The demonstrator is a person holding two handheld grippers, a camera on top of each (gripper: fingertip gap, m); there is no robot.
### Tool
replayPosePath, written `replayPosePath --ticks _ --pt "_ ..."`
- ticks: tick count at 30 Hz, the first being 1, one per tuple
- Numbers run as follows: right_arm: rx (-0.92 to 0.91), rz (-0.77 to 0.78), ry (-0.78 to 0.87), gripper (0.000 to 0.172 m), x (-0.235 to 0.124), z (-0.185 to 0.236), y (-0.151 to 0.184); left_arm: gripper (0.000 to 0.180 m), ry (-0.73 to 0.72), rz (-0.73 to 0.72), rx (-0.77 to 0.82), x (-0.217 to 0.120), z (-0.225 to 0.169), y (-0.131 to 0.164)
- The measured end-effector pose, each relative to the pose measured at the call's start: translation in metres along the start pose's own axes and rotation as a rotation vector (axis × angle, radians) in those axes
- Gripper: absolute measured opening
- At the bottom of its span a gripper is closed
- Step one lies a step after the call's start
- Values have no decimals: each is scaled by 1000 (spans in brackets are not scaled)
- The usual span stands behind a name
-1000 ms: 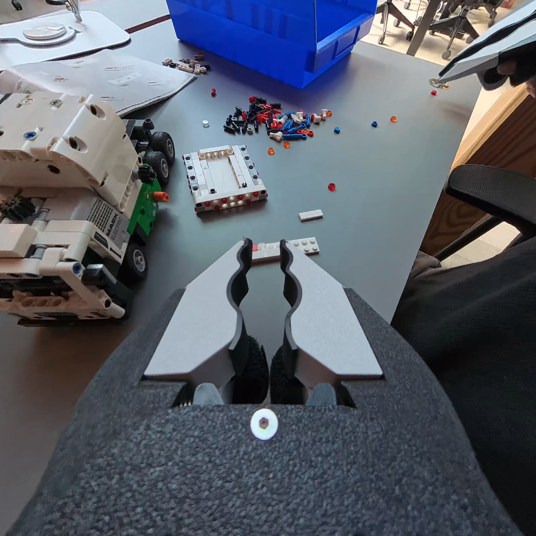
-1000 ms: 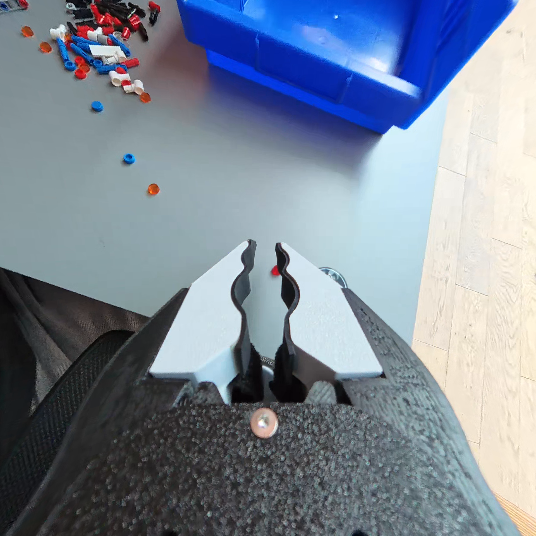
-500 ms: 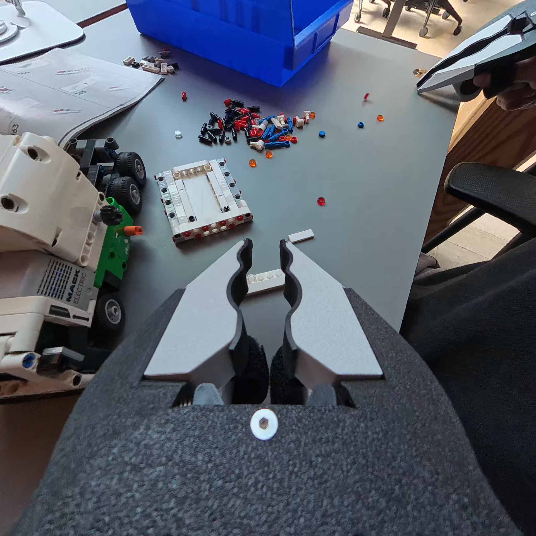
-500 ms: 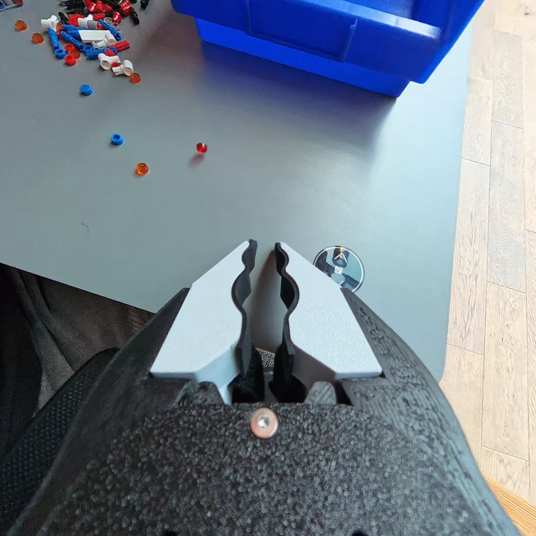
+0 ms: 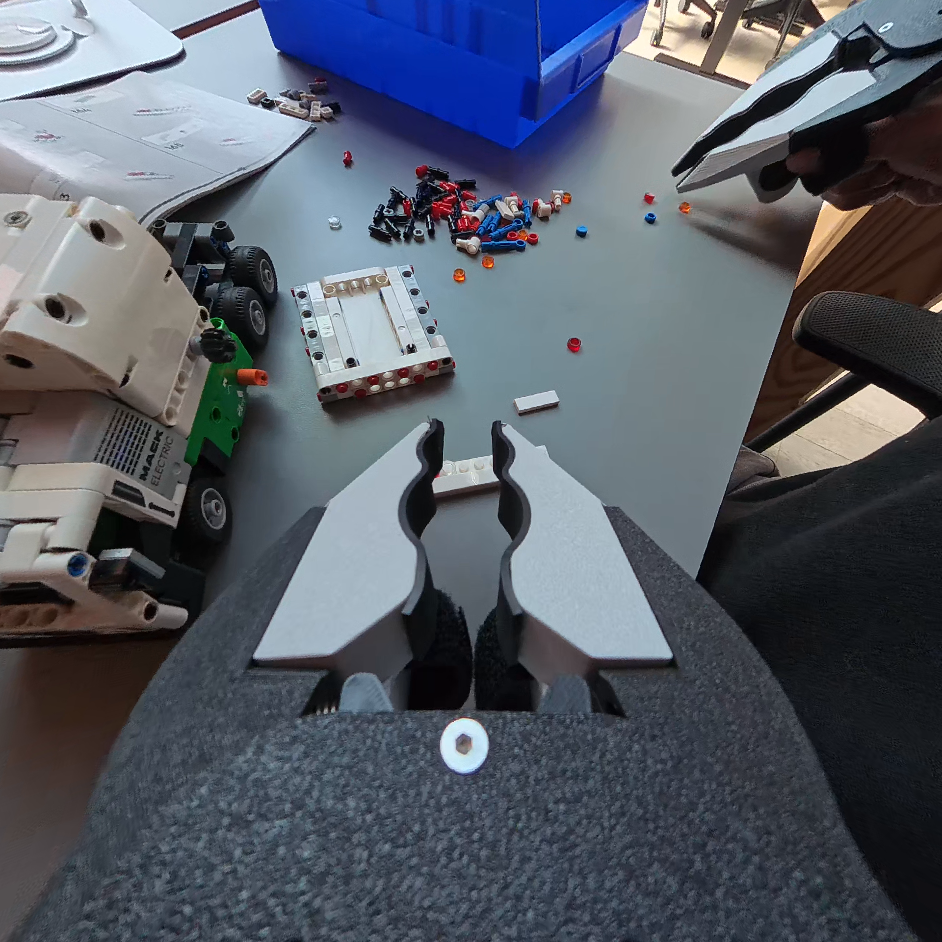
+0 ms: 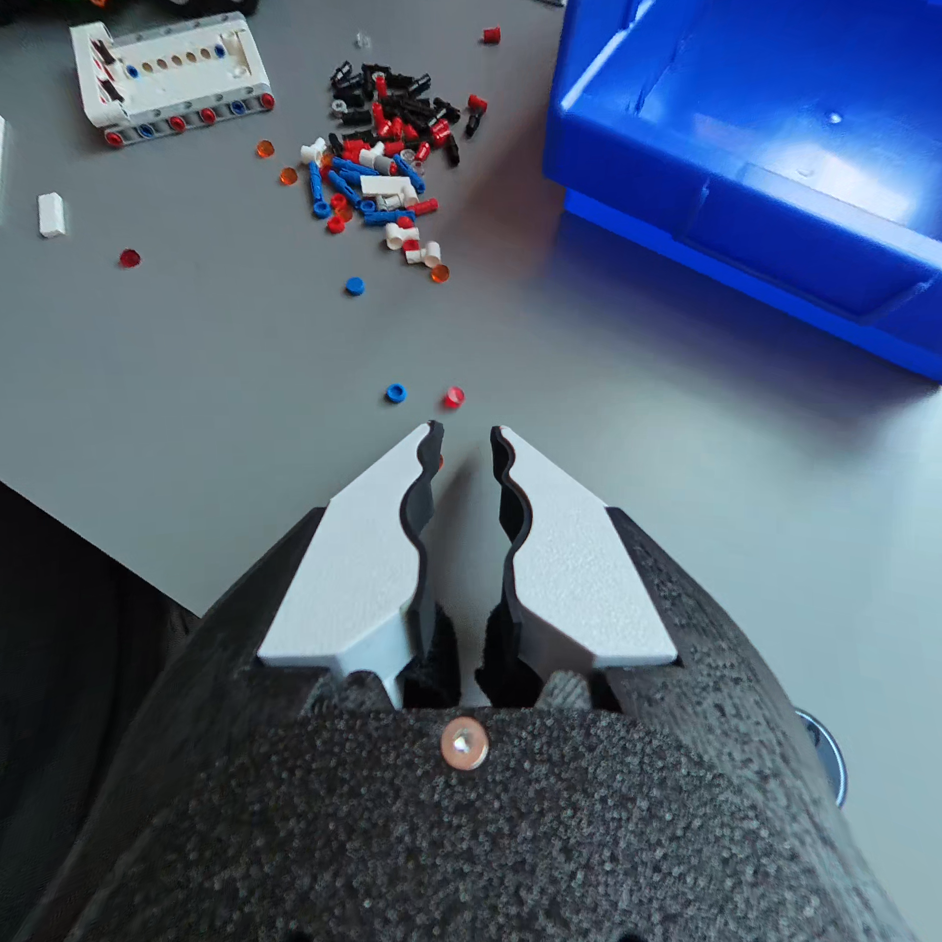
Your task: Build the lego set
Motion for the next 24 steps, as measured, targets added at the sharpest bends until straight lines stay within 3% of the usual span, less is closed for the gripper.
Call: replayPosePath --ticks 1,18,21,24 --pt "3 -9 -19 18 0 4 -4 18 0 -1 -2 0 0 0" --pt "-65 53 4 8 18 9 -9 17 -26 -16 -19 -9 6 7" --pt "-122 -33 -151 6 18 56 -32 17 -28 -11 -20 -9 7 8" --pt "-217 18 -289 6 34 110 -34 18 -26 -8 -21 -8 6 9"
Point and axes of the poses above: each gripper's, where its closed fingertips meet, x out along the fingers, y out of its underside, z = x × y across the jaws, the point moved 2 cm from there along -x, back along the fingers, and after that the axes turned 8 degrees about x, right-handed, at the moved point
